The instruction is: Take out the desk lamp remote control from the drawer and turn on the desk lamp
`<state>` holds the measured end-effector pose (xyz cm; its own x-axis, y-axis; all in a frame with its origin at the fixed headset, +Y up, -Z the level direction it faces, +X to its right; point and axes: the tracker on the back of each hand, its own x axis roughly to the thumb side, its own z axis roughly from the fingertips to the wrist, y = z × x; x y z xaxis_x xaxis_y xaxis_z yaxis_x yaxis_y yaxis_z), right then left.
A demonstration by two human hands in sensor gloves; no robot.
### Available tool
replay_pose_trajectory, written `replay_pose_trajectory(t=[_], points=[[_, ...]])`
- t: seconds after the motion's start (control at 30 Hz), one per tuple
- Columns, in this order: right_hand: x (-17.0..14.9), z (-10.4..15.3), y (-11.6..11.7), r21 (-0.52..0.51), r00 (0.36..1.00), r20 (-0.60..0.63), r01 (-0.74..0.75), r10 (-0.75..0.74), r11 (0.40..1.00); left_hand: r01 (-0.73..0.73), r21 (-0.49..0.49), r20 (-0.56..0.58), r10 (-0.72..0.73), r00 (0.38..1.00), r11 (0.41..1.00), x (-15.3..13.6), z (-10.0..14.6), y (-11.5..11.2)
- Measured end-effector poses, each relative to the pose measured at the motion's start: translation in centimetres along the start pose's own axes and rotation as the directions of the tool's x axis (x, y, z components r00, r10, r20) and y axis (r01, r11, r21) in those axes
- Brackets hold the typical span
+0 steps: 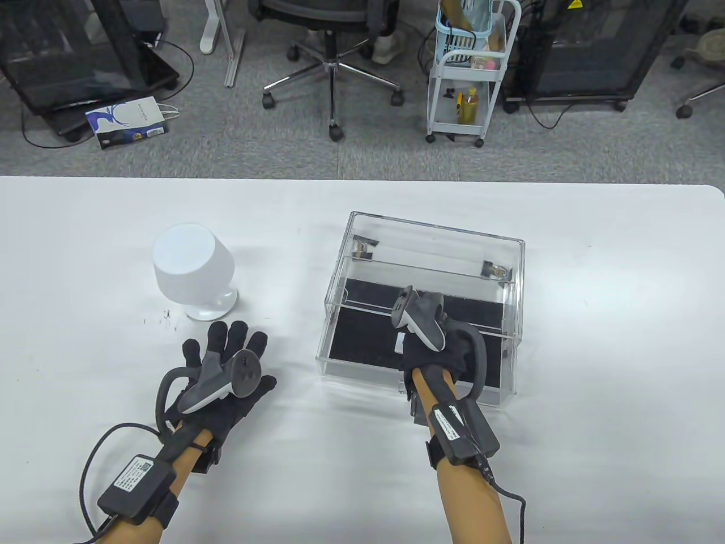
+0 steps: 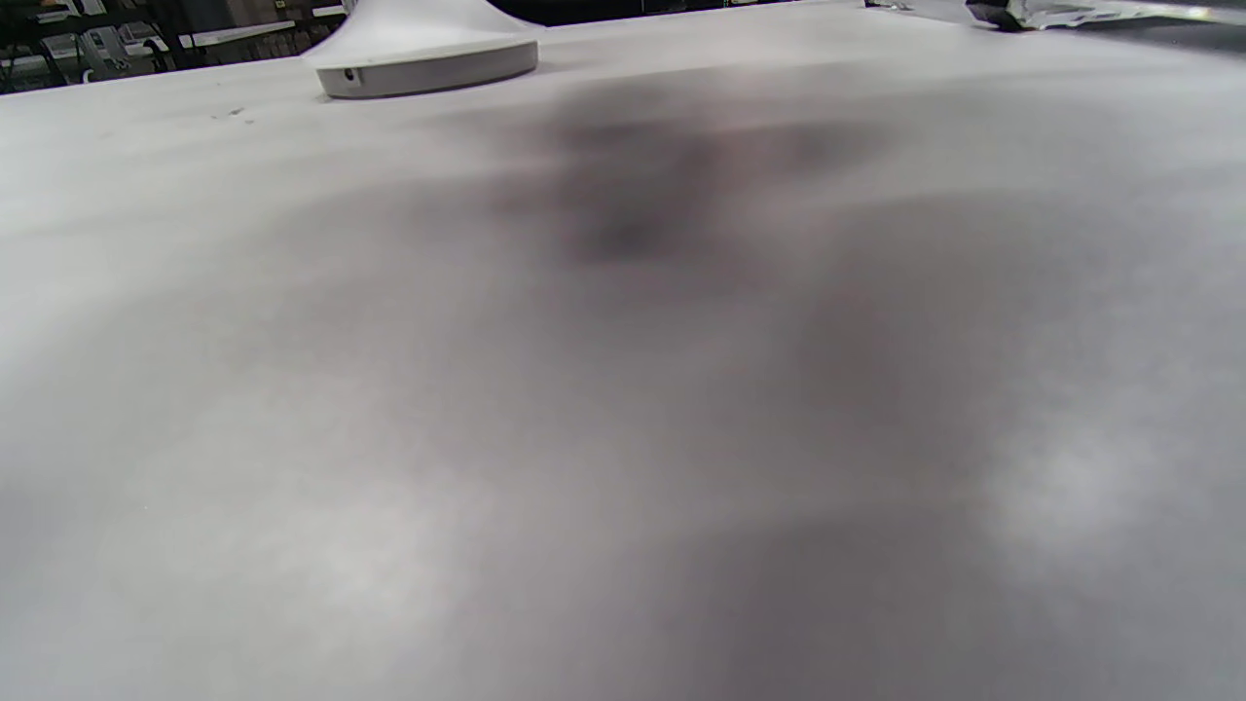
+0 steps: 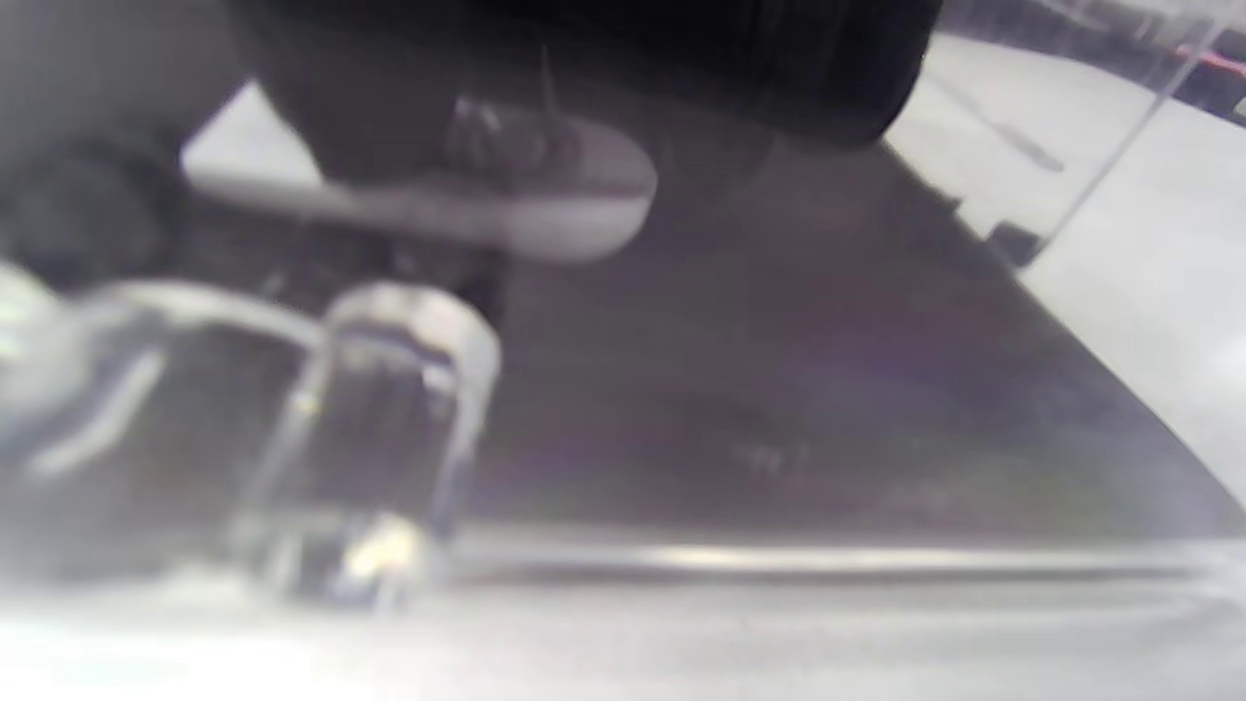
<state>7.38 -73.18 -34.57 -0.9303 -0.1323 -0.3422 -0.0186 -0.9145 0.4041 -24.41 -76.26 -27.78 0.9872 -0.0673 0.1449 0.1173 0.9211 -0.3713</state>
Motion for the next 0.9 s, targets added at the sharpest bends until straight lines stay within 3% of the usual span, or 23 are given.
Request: replay_pose_trajectory(t=[0.1,0.23,0.4,0.7,0.9], points=[[0.0,0.0,-0.1,-0.033,0.999,0.003,-0.038,0.039,0.999,-0.004,-0.004,0.001,0.004,1.0,1.0,0.0,0.0,-0.1],[-0.3,-0.2,0.3,0.028,0.998,0.028,0.051,-0.052,0.998,-0.003,-0.006,0.0,0.003,1.0,1.0,0.0,0.0,-0.1],[-1.8,0.4,0.1,-0.007,0.981,0.065,0.182,-0.181,0.983,-0.012,-0.006,-0.002,0.012,1.0,1.0,-0.2,0.2,0.1],[-4.4,4.7,-1.6,-0.037,0.862,0.225,0.474,-0.455,0.88,-0.02,0.001,-0.002,0.02,1.0,1.0,-0.3,0.4,0.5],[-5.0,5.7,-1.2,-0.114,0.823,0.376,0.496,-0.425,0.861,-0.02,0.015,0.0,0.02,1.0,1.0,-0.5,0.6,0.7]])
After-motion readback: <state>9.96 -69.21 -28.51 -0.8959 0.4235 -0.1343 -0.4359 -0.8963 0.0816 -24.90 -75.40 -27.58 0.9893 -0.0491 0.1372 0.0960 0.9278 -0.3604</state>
